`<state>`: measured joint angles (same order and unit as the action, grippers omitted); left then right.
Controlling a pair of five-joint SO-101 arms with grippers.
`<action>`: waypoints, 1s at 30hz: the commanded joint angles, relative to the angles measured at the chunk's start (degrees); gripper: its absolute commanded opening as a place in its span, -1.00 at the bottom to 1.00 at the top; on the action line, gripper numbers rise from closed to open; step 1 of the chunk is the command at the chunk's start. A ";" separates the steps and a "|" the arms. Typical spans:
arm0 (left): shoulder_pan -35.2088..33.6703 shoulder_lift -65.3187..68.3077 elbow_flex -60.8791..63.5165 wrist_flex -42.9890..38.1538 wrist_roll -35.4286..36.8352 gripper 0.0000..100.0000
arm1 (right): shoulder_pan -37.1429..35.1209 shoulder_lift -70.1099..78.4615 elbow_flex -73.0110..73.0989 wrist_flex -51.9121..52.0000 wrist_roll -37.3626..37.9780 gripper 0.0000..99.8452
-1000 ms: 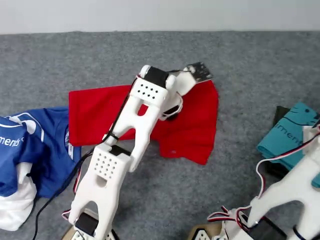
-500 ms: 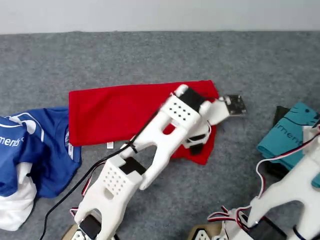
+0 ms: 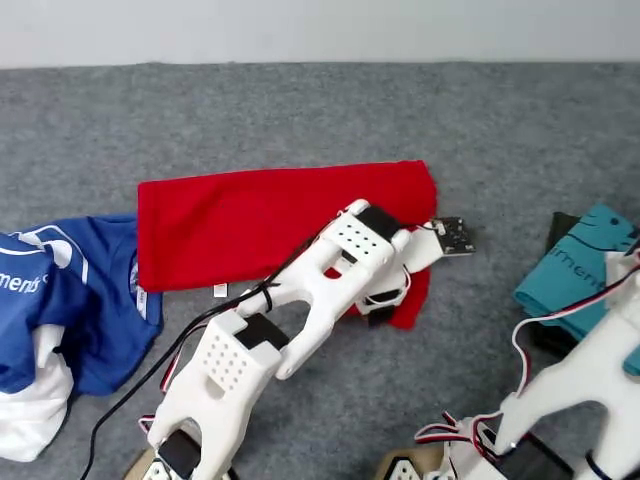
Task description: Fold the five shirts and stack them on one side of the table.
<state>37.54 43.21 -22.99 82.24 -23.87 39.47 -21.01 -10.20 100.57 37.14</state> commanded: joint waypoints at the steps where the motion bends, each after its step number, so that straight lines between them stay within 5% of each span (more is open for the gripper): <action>1: -0.35 -3.96 -0.40 -3.08 0.09 -0.87 | 0.57 -1.89 -0.18 2.33 -0.26 -0.97; 10: 0.00 -7.56 -10.68 6.51 0.00 -0.97 | 0.57 -1.89 -0.18 2.33 -0.26 -0.97; 23: -10.02 3.08 -21.76 -1.14 0.26 -0.96 | 0.57 -1.54 -0.18 2.33 -0.26 -0.97; 30: -14.59 9.85 -29.32 -1.23 7.21 -0.60 | 0.57 -1.36 -0.18 2.33 -0.26 -0.97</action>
<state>24.88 53.23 -47.16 81.80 -20.97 39.47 -21.01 -10.20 100.66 37.14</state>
